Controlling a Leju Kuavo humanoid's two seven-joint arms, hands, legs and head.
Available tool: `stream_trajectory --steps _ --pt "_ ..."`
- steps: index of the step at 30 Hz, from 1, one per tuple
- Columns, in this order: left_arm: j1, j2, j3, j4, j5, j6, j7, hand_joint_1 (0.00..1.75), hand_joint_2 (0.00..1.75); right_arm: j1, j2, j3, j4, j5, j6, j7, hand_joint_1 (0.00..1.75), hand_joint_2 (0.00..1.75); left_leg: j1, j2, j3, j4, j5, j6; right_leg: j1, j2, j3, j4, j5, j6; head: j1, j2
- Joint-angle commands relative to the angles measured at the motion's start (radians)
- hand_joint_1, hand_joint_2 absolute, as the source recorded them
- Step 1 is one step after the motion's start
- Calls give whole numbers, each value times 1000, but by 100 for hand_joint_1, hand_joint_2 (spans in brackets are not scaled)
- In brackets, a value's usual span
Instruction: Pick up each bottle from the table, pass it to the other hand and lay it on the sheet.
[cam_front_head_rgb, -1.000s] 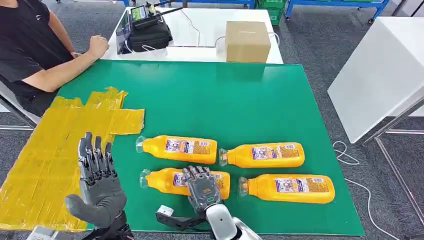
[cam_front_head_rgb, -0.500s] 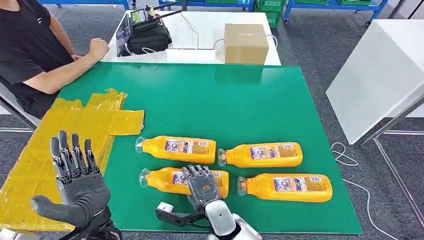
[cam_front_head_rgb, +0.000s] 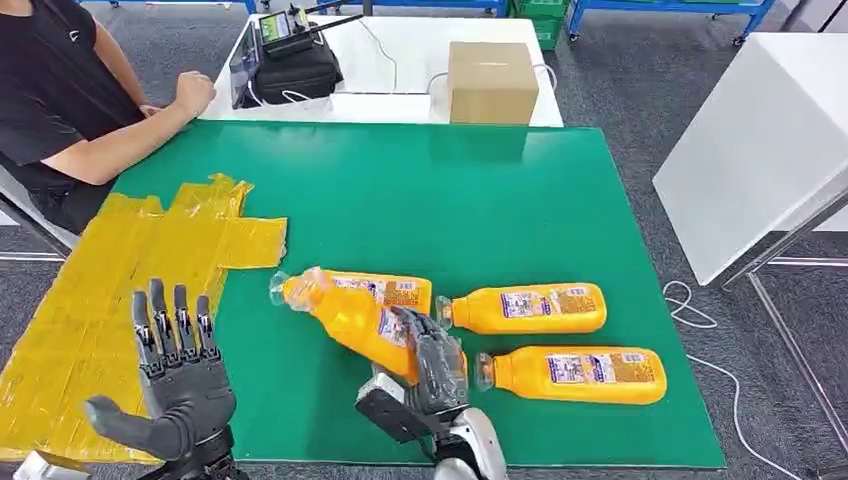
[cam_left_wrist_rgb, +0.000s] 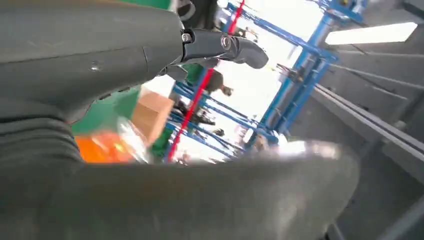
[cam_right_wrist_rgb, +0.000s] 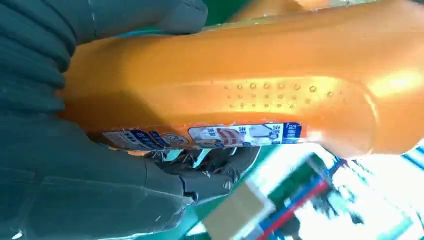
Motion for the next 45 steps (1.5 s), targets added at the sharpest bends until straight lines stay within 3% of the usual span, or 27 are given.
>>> stream_trajectory --steps 1,15,23,35,45 --pt "-14 -10 7 132 -52 64 6 0 175 38 -38 56 -156 -80 -33 -52 175 175 0 -1 2 -1 -1 0 0 -2 3 -1 -1 -1 0 0" --pt "-17 -10 -37 122 -151 120 6 0 175 2 -23 73 -111 -107 -28 -67 175 175 -1 0 0 -2 -1 0 0 -1 0 -1 -1 -1 0 0" --pt "-39 28 -138 150 -177 164 6 0 175 -75 24 122 13 -63 55 -55 175 175 0 1 -2 -1 -1 -1 0 0 -2 -1 0 -1 0 0" --pt "-45 27 -129 171 -166 129 6 0 175 -131 58 175 120 -32 117 -56 175 175 0 0 -2 -1 -1 0 0 -1 -1 -1 -1 -1 0 0" --pt "-49 -5 -42 191 -142 60 6 0 175 -200 112 366 226 18 243 -85 175 175 0 2 -2 -1 -1 -1 1 1 -2 0 -1 -1 0 0"
